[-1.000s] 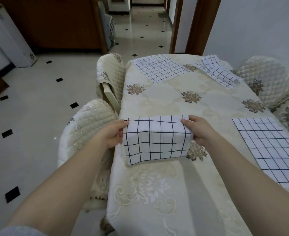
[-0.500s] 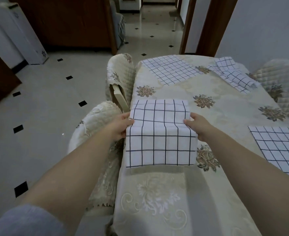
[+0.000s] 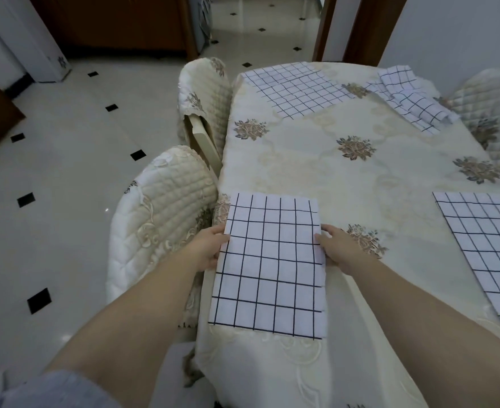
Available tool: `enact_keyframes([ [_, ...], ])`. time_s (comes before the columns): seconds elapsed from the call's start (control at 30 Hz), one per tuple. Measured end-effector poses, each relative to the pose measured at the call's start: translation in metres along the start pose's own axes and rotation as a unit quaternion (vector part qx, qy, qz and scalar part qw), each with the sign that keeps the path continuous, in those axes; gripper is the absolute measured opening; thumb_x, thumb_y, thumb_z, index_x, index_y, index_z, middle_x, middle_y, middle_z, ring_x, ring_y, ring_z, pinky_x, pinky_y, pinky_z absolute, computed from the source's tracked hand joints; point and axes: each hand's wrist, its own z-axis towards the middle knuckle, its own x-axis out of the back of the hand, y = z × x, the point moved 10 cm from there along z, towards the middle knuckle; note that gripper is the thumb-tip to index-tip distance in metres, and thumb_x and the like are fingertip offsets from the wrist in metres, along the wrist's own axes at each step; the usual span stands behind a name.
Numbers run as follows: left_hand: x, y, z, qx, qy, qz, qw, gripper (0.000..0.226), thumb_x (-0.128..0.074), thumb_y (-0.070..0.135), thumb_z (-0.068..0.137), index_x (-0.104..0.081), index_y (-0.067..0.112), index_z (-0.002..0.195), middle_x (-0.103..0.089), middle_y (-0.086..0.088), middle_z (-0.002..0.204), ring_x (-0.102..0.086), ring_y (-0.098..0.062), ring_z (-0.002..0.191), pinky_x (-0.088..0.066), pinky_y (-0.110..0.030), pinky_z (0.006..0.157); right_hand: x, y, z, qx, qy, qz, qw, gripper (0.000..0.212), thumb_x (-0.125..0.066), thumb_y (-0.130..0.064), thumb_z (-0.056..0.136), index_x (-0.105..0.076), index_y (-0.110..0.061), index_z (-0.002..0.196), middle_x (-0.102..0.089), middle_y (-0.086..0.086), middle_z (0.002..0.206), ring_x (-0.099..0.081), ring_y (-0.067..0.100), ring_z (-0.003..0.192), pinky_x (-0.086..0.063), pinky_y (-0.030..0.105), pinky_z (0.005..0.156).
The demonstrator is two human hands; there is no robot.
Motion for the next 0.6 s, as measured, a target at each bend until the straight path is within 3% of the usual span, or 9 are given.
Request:
enact_keyframes([
  [0.07, 0.000, -0.004, -0.004, 0.004, 0.004, -0.015, 1.000, 0.023, -0.042, 0.011, 0.101, -0.051, 0.025, 0.116, -0.062, 0.005, 0.049, -0.048, -0.007, 0.032, -0.040, -0.014, 0.034, 0.001, 0.004, 0.000, 0.009, -0.003, 0.001, 1.000, 0.040, -0.049, -0.021, 0.098, -0.044, -0.021, 0.138, -0.058, 0.015, 0.121, -0.060, 0.026, 0.085, -0.054, 0.043, 0.083],
  [0.17, 0.011, -0.012, -0.001, 0.018, 0.034, -0.026, 0.999, 0.032, -0.049, 0.011, 0.098, -0.049, 0.018, 0.130, -0.063, -0.004, 0.078, -0.055, -0.013, 0.049, -0.050, -0.022, 0.041, 0.006, 0.008, -0.004, 0.014, 0.004, 0.028, 1.000, 0.050, -0.050, -0.021, 0.097, -0.035, -0.022, 0.144, -0.060, 0.018, 0.119, -0.060, 0.028, 0.081, -0.053, 0.045, 0.083],
  [0.23, 0.020, -0.016, -0.001, 0.014, 0.069, -0.013, 0.997, 0.027, -0.050, 0.004, 0.095, -0.052, 0.011, 0.120, -0.058, -0.008, 0.077, -0.053, -0.015, 0.049, -0.050, -0.023, 0.041, 0.008, 0.012, -0.007, 0.007, 0.012, 0.060, 0.998, 0.048, -0.051, -0.019, 0.096, -0.036, -0.021, 0.142, -0.063, 0.017, 0.106, -0.060, 0.026, 0.073, -0.055, 0.043, 0.074],
  [0.33, 0.027, -0.021, -0.003, 0.007, 0.095, 0.013, 0.995, 0.013, -0.047, -0.007, 0.091, -0.055, 0.000, 0.099, -0.046, -0.010, 0.064, -0.037, -0.015, 0.044, -0.036, -0.017, 0.037, 0.011, 0.027, -0.014, -0.045, 0.012, 0.082, 0.995, 0.028, -0.052, -0.017, 0.096, -0.046, -0.011, 0.123, -0.062, 0.013, 0.079, -0.060, 0.024, 0.059, -0.056, 0.033, 0.052],
  [0.4, 0.030, -0.025, -0.006, 0.006, 0.105, 0.043, 0.993, 0.009, -0.051, -0.009, 0.090, -0.055, -0.002, 0.086, -0.049, -0.012, 0.063, -0.039, -0.016, 0.045, -0.036, -0.017, 0.036, 0.010, 0.042, -0.021, -0.090, 0.000, 0.053, 0.994, 0.019, -0.057, -0.017, 0.094, -0.053, -0.004, 0.107, -0.062, 0.014, 0.074, -0.061, 0.027, 0.058, -0.057, 0.034, 0.051],
  [0.5, 0.034, -0.028, -0.010, -0.003, 0.121, 0.087, 0.989, 0.010, -0.064, -0.005, 0.085, -0.060, -0.001, 0.077, -0.058, -0.017, 0.064, -0.052, -0.022, 0.048, -0.048, -0.025, 0.039, 0.008, 0.057, -0.028, -0.120, -0.009, -0.010, 0.993, 0.012, -0.066, -0.009, 0.086, -0.059, 0.000, 0.087, -0.061, 0.014, 0.070, -0.060, 0.027, 0.057, -0.056, 0.033, 0.046],
  [0.6, 0.034, -0.034, -0.010, -0.001, 0.127, 0.102, 0.987, 0.017, -0.067, -0.004, 0.083, -0.059, 0.002, 0.070, -0.057, -0.016, 0.063, -0.051, -0.023, 0.049, -0.050, -0.028, 0.044, 0.009, 0.065, -0.023, -0.118, 0.014, -0.026, 0.993, 0.004, -0.065, 0.002, 0.083, -0.061, 0.002, 0.084, -0.060, 0.017, 0.074, -0.058, 0.026, 0.055, -0.056, 0.033, 0.049],
])
